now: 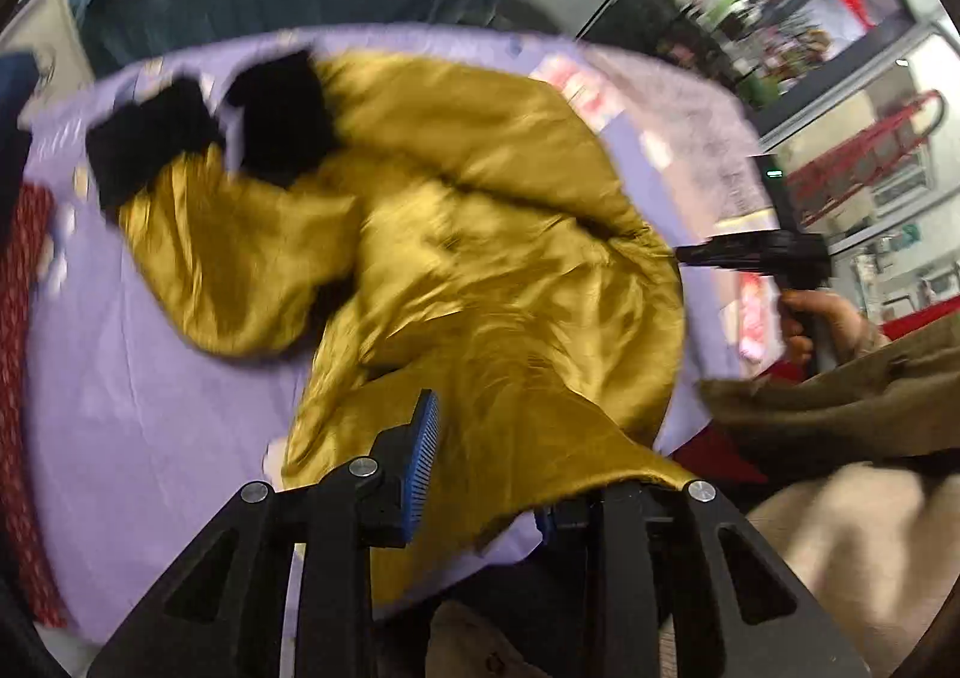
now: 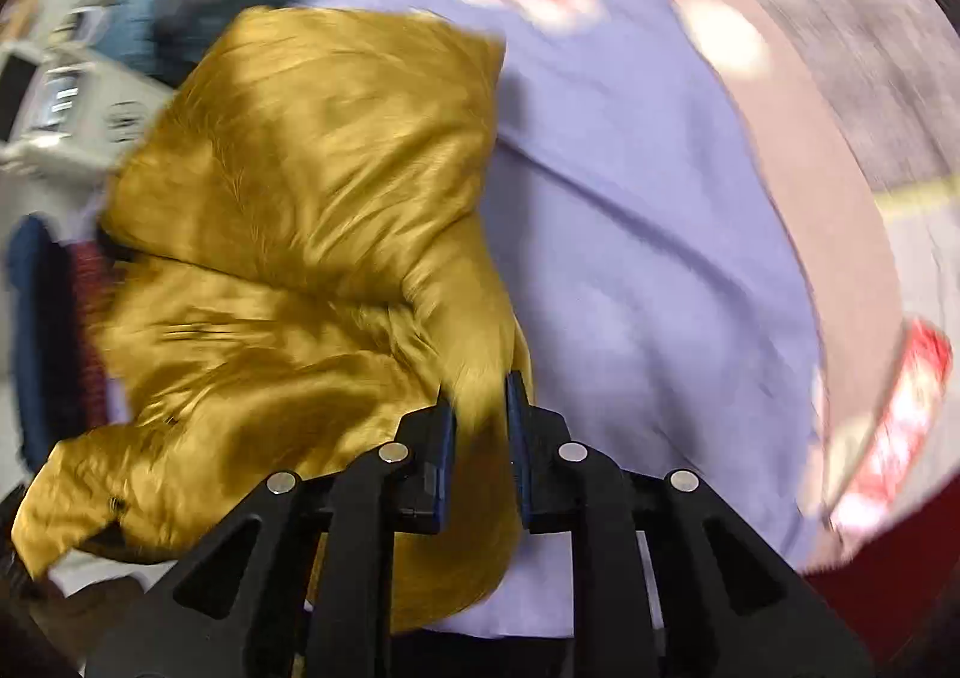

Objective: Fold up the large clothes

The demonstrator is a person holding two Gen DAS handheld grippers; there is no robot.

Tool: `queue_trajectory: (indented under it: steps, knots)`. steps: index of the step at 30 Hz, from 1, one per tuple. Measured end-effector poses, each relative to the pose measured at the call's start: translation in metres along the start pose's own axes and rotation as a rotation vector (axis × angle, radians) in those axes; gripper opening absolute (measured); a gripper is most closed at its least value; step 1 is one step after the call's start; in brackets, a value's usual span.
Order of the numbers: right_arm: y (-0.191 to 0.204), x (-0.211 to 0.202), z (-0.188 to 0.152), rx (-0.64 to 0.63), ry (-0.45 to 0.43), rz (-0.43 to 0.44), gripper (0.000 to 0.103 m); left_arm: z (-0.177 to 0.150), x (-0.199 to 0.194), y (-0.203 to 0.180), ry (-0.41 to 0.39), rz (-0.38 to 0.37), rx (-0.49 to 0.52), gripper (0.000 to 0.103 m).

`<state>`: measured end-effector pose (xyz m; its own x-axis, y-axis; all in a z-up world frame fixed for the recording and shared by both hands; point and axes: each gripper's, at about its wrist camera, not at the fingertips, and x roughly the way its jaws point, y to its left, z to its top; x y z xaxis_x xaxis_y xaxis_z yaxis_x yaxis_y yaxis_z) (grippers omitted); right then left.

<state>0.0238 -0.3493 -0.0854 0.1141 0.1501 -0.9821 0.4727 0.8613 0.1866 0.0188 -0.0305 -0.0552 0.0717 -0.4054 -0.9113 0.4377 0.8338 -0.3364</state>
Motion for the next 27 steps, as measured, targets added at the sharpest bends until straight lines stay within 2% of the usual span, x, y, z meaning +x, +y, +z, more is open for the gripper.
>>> queue_trajectory:
  steps: [1, 2, 3, 4, 5, 6, 8, 10, 13, 16, 19, 20, 22, 23, 24, 25, 26, 27]
  knots:
    - [-0.004, -0.003, 0.0, 0.019, -0.012, 0.0, 0.02, 0.002, 0.003, 0.003, 0.011, 0.005, -0.012, 0.037]
    - [-0.003, -0.009, 0.001, 0.023, -0.038, -0.009, 0.026, 0.005, 0.003, 0.009, 0.005, 0.005, -0.022, 0.052]
    - [0.001, -0.016, 0.0, 0.012, -0.07, -0.032, 0.05, 0.01, -0.002, 0.014, -0.014, 0.031, -0.03, 0.068]
    - [0.007, -0.028, 0.001, -0.02, -0.122, -0.067, 0.073, 0.013, -0.009, 0.025, -0.035, 0.052, -0.032, 0.073]
    - [0.003, -0.039, 0.003, -0.067, -0.178, -0.082, 0.077, 0.016, -0.02, 0.031, -0.066, 0.071, -0.033, 0.077]
    - [0.023, -0.05, 0.006, -0.15, -0.239, -0.089, 0.077, 0.024, -0.026, 0.037, -0.091, 0.083, -0.035, 0.08]
    - [0.057, -0.053, 0.026, -0.296, -0.275, -0.093, 0.078, 0.03, -0.039, 0.052, -0.146, 0.122, -0.052, 0.089]
    - [0.114, -0.043, 0.031, -0.45, -0.268, -0.091, 0.081, 0.035, -0.05, 0.074, -0.19, 0.159, -0.079, 0.09]
    - [0.196, -0.01, 0.026, -0.682, -0.231, -0.104, 0.081, 0.041, -0.077, 0.097, -0.251, 0.139, -0.141, 0.09]
    - [0.261, 0.031, 0.016, -0.89, -0.247, -0.175, 0.081, 0.033, -0.096, 0.118, -0.309, 0.176, -0.18, 0.096]
    - [0.296, 0.077, 0.014, -1.022, -0.269, -0.316, 0.081, 0.025, -0.097, 0.136, -0.28, 0.29, -0.221, 0.097]
    - [0.303, 0.09, 0.014, -1.051, -0.274, -0.354, 0.081, 0.021, -0.094, 0.139, -0.263, 0.306, -0.23, 0.097]
    - [0.307, 0.105, 0.012, -1.088, -0.286, -0.403, 0.078, 0.013, -0.081, 0.146, -0.222, 0.32, -0.261, 0.097]
    - [0.306, 0.111, 0.013, -1.102, -0.295, -0.43, 0.066, 0.011, -0.074, 0.147, -0.205, 0.315, -0.273, 0.097]
    - [0.304, 0.115, 0.014, -1.108, -0.298, -0.455, 0.049, 0.011, -0.067, 0.148, -0.189, 0.31, -0.289, 0.097]
    - [0.297, 0.114, 0.017, -1.104, -0.304, -0.48, 0.027, 0.011, -0.062, 0.15, -0.181, 0.307, -0.301, 0.097]
    - [0.286, 0.107, 0.022, -1.087, -0.306, -0.476, 0.019, 0.013, -0.054, 0.152, -0.174, 0.302, -0.315, 0.097]
    - [0.273, 0.093, 0.033, -1.04, -0.314, -0.438, 0.014, 0.014, -0.047, 0.155, -0.169, 0.301, -0.321, 0.097]
